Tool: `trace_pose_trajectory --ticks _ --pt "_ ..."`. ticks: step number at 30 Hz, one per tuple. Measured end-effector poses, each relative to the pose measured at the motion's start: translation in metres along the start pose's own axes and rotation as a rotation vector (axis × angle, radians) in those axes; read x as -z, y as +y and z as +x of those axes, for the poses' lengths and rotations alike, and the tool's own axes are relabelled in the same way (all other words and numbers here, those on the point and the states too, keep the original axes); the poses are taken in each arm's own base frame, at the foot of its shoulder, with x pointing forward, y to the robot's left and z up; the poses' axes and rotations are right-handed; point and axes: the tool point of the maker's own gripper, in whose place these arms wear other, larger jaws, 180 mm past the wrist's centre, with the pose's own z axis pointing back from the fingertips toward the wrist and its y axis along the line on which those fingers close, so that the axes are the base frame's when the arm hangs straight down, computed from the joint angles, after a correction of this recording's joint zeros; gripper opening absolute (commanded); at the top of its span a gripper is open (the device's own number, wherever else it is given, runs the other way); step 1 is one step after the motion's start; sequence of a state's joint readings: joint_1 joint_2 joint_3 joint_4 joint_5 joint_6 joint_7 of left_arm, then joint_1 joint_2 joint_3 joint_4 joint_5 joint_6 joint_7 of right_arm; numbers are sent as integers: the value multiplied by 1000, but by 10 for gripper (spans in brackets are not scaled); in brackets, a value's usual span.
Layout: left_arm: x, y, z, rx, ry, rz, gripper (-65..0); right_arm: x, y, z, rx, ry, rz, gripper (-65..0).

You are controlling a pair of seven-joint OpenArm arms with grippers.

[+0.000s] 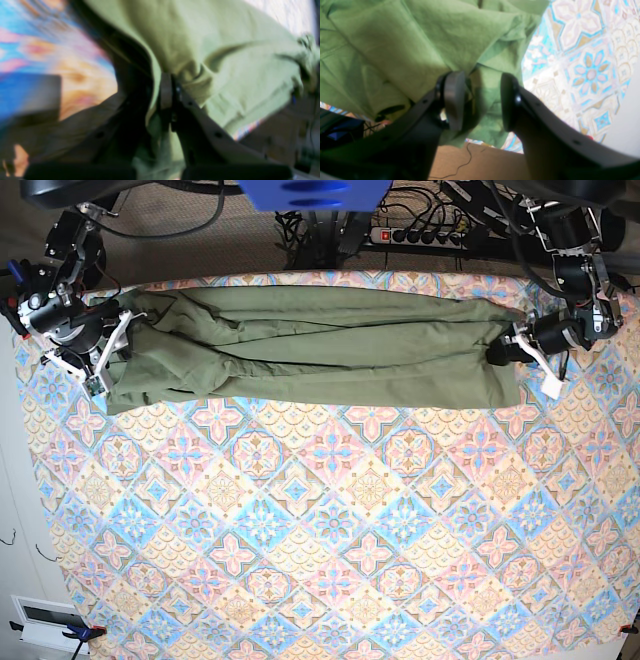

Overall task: Layout the t-shirt on the table in an organized manner, then fold the t-shirt properly
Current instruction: 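Grasp both ends of the folded strip with both grippers, then fold the strip end with the left gripper toward the right gripper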

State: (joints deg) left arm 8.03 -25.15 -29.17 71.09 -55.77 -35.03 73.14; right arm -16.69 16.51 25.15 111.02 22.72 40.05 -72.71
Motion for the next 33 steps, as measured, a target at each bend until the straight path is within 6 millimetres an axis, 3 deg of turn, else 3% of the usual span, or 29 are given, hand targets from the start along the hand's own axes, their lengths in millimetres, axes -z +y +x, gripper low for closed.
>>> trace_pose_trajectory --ticks 5,8,12,17,20,22,24,28,33 --pt "-41 37 21 -12 -60 118 -650 0 0 0 0 0 0 -418" --pt "-56 50 34 -43 -112 135 -650 0 4 5 12 -27 27 -418" --pt "-78 77 37 -70 -111 206 -650 -2 17 18 41 -97 99 -418" --pt "-95 78 68 -25 -188 220 -650 -3 17 18 45 -104 102 -418" --pt "-95 75 69 -14 -188 218 -650 -3 17 19 46 -105 103 -418" --pt "-93 63 69 39 -172 222 -650 -3 17 19 48 -106 101 -418" --pt "-86 38 75 103 -182 184 -650 -6 10 17 67 -114 83 -418" --pt "-61 -16 67 187 -162 99 -650 -12 -9 11 93 -107 29 -418" --pt "-41 -61 59 228 -197 37 -650 -13 -8 12 98 -112 32 -418"
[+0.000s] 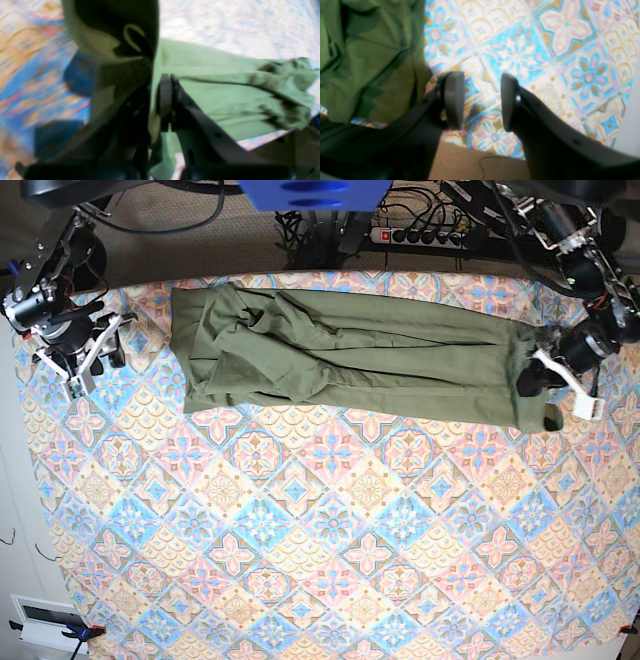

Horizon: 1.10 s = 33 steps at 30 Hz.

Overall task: Layout the t-shirt on the table in an organized manner, then fold the t-shirt properly
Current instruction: 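Fold the strip end with the left gripper toward the right gripper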

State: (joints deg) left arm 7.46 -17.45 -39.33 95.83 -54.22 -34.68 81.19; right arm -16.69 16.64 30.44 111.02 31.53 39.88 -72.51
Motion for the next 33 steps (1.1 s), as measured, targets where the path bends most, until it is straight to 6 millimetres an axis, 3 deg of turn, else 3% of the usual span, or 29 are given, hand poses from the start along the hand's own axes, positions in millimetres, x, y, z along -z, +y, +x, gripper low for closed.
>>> trace_pose_trajectory --ticks 3,5,10,15,23,28,33 --pt "15 -34 -1 18 -15 -78 -650 -2 -4 -1 7 -3 -12 -418" --pt "24 -50 -12 13 9 -120 -650 -6 -11 -2 19 -5 -34 -418" --pt "35 -66 -31 -32 30 -156 -650 -11 -20 -3 30 -8 -58 -418" --pt "34 -67 -46 -55 60 -156 -642 -11 -21 -3 33 -9 -62 -418" --pt "34 -71 -43 -66 43 -183 -332 -11 -21 -3 33 -9 -61 -418" --pt "25 -93 -17 -109 -76 -328 -314 -11 -21 -3 33 -9 -61 -418" --pt "18 -70 -15 -43 -32 -247 -314 -11 -21 -3 33 -9 -61 -418"
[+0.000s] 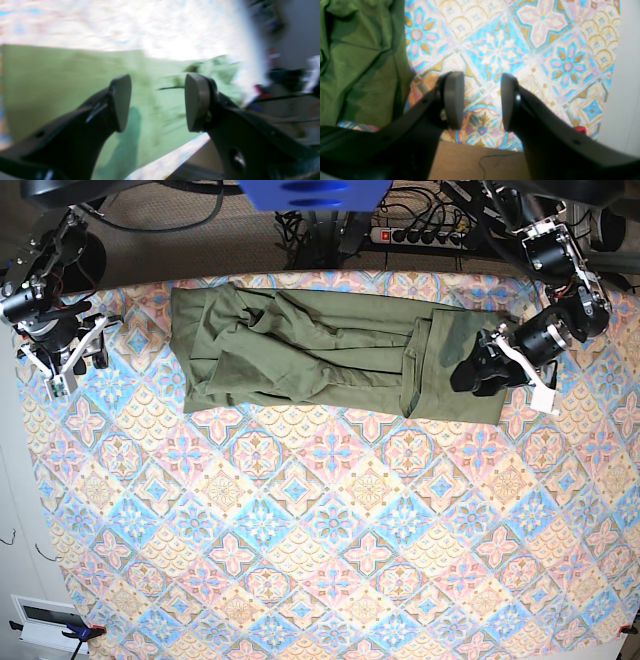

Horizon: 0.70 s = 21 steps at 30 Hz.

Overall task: Layout the t-shirt on the table in an organized manner, then fold the t-shirt properly
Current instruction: 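Fold the strip end with the left gripper toward the right gripper, then grasp the other strip end with the right gripper and fold it inward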

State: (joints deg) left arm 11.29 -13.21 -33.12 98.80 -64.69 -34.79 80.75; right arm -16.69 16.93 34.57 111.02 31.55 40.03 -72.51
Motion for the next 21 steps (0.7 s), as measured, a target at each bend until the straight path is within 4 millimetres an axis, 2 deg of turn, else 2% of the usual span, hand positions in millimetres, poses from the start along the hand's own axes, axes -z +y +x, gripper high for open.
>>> trace_pose_trajectory --ticks 5,8,12,15,18,21 --pt "-10 14 0 42 46 58 -314 0 0 -1 0 7 0 -416" --pt "-22 25 0 71 79 93 -314 2 5 -2 -10 13 13 -413" --pt "-32 35 0 95 112 132 -311 13 33 -9 -53 76 96 -413" --pt "-34 39 3 112 105 153 -309 18 46 -12 -82 103 131 -413" --pt "-37 50 -8 123 165 211 -311 23 61 -11 -113 109 171 -413" --pt "-33 47 -11 109 150 204 -312 27 74 -8 -121 100 207 -396"
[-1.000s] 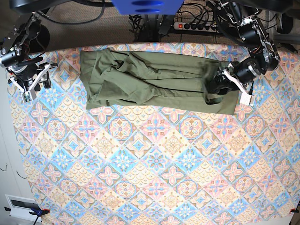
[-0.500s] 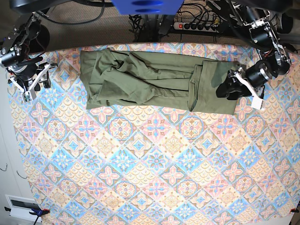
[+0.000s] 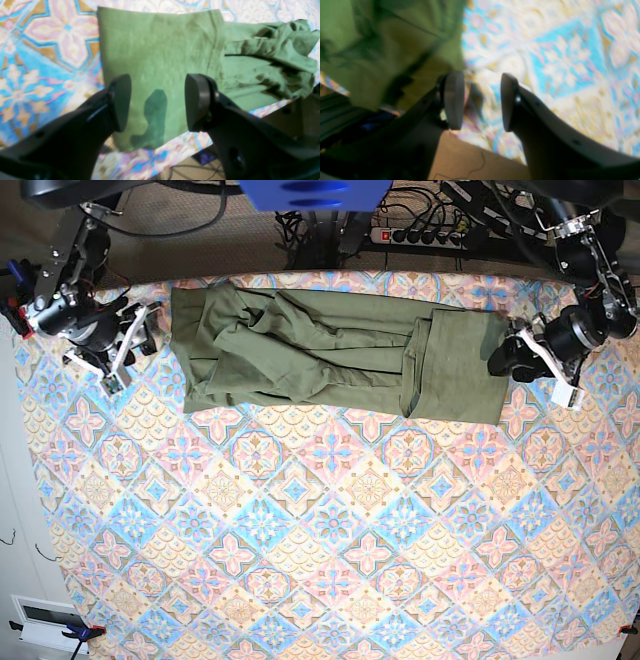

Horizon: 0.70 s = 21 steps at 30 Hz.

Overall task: Layout the t-shirt on the table in an organized manner, then fold the t-shirt properly
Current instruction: 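Grasp the other strip end with the right gripper and fold it inward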

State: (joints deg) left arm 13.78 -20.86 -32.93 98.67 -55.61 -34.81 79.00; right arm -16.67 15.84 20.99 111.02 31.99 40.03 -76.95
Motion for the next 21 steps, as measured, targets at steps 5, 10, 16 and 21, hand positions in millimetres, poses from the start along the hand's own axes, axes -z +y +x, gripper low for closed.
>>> trace_pose_trajectory --ticks 5,10,16,21 --pt "0 2 0 5 -1 10 -313 5 10 2 0 -6 26 -224" --pt "2 3 -2 -16 -2 1 -313 16 23 26 63 -101 128 -191" --pt "10 16 -22 -101 39 -3 -313 41 34 6 228 -78 281 -193" --pt "11 16 -19 -101 32 -6 -313 52 37 12 314 -119 353 -193"
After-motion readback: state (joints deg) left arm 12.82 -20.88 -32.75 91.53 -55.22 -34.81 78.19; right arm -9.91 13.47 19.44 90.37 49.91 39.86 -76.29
